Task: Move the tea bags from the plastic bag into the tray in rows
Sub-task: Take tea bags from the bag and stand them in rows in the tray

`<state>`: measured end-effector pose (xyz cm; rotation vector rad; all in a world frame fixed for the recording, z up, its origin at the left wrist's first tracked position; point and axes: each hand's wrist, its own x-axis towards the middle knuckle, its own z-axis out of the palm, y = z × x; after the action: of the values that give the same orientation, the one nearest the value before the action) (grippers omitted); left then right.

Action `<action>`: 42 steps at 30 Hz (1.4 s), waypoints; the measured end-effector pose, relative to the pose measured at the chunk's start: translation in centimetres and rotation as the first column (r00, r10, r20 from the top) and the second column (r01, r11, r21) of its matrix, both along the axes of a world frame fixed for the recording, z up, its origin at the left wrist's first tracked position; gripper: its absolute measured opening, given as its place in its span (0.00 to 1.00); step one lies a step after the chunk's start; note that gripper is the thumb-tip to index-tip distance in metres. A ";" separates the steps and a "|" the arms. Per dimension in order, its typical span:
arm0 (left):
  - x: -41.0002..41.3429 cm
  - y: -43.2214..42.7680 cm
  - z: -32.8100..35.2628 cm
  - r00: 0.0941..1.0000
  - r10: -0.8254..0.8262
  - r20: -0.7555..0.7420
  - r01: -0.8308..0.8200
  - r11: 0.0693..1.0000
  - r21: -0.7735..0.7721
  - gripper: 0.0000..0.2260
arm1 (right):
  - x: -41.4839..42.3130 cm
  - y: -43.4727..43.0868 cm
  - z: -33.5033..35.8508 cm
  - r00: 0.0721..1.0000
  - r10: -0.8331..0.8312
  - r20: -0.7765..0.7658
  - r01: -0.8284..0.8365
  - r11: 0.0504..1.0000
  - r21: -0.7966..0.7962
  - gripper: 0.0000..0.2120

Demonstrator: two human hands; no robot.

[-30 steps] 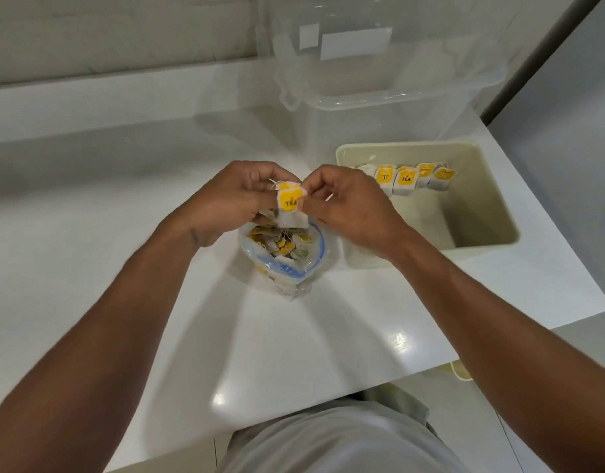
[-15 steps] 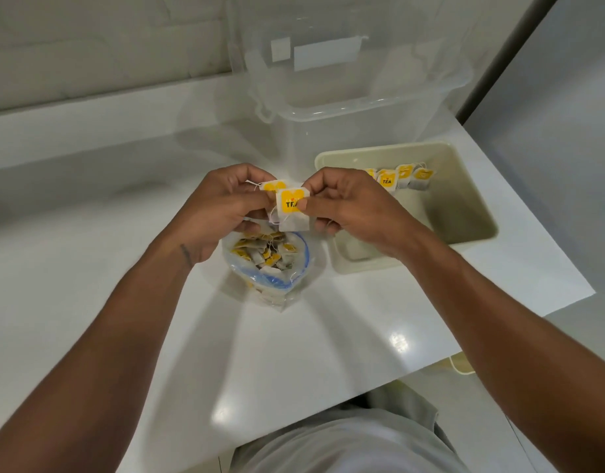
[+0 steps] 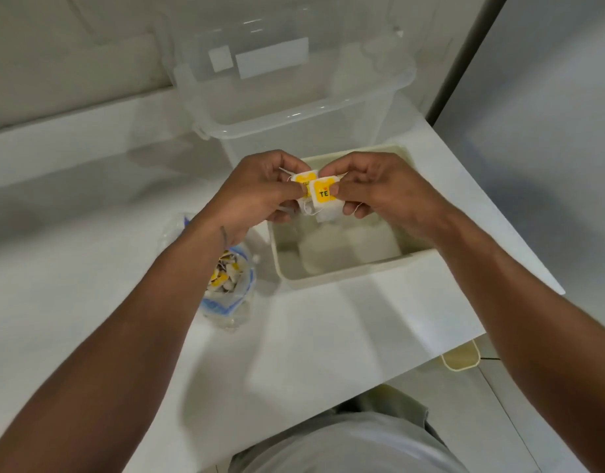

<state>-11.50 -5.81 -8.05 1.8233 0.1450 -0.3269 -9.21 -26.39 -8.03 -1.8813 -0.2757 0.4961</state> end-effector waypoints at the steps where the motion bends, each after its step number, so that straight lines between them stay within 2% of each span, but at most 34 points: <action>1: 0.5 -0.7 -0.3 1.000 0.005 0.009 -0.005 0.999 0.046 0.06 | 0.5 -0.8 -0.1 1.000 -0.010 -0.005 0.010 1.000 -0.028 0.08; 4: 2.3 -2.6 -1.4 0.999 0.004 0.037 -0.011 0.984 0.178 0.06 | 2.0 -2.7 -0.6 1.000 -0.021 0.013 0.023 0.990 -0.142 0.05; 6: 3.4 -3.9 -2.3 0.999 -0.018 0.048 0.004 0.963 0.269 0.07 | 2.9 -3.7 -1.1 0.996 0.020 0.081 0.005 0.956 -0.292 0.05; 9: 4.9 -5.9 -3.8 0.993 -0.072 0.097 0.024 0.904 0.427 0.04 | 4.3 -4.9 -1.8 0.962 0.150 0.227 0.018 0.796 -0.604 0.06; 12: 6.0 -7.5 -5.1 0.976 -0.157 0.148 0.025 0.763 0.646 0.04 | 5.4 -5.8 -2.9 0.931 0.165 0.325 0.137 0.669 -0.731 0.04; 14: 6.4 -8.4 -5.7 0.966 -0.178 0.186 -0.020 0.669 0.743 0.06 | 6.0 -6.2 -3.5 0.910 0.155 0.386 0.207 0.637 -0.743 0.05; 17: 7.1 -9.4 -6.4 0.968 -0.163 0.193 -0.038 0.663 0.748 0.07 | 6.6 -6.4 -3.9 0.866 0.200 0.458 0.269 0.586 -0.765 0.06; 20: 7.6 -9.9 -6.9 0.970 -0.163 0.182 -0.040 0.629 0.776 0.05 | 6.9 -6.3 -4.0 0.779 0.401 0.482 0.310 0.422 -0.852 0.08; 23: 8.0 -10.1 -7.2 0.967 -0.209 0.143 0.015 0.610 0.792 0.05 | 7.1 -6.3 -4.1 0.778 0.499 0.382 0.260 0.297 -0.919 0.09; 26: 8.5 -10.5 -7.3 0.963 -0.223 0.153 0.016 0.611 0.791 0.07 | 7.5 -6.0 -4.3 0.788 0.505 0.353 0.252 0.259 -0.933 0.09; 27: 8.6 -10.6 -7.2 0.956 -0.234 0.177 -0.003 0.595 0.804 0.06 | 7.6 -5.7 -4.5 0.781 0.503 0.370 0.279 0.249 -0.927 0.09; 32: 8.7 -11.3 -7.3 0.921 -0.329 0.210 -0.035 0.465 0.884 0.13 | 8.3 -4.6 -5.4 0.745 0.527 0.410 0.360 0.200 -0.911 0.07; 38: 9.1 -11.1 -7.6 0.904 -0.368 0.219 -0.056 0.405 0.912 0.15 | 8.1 -4.6 -6.0 0.728 0.521 0.445 0.448 0.131 -0.885 0.03; 42: 9.0 -11.3 -7.8 0.882 -0.405 0.241 -0.103 0.334 0.937 0.13 | 7.9 -4.4 -5.8 0.715 0.545 0.438 0.444 0.131 -0.887 0.05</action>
<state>-2.54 -17.08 -15.85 3.0822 -0.2472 0.1320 -1.31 -30.79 -13.82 -3.5072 -0.6489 -0.2337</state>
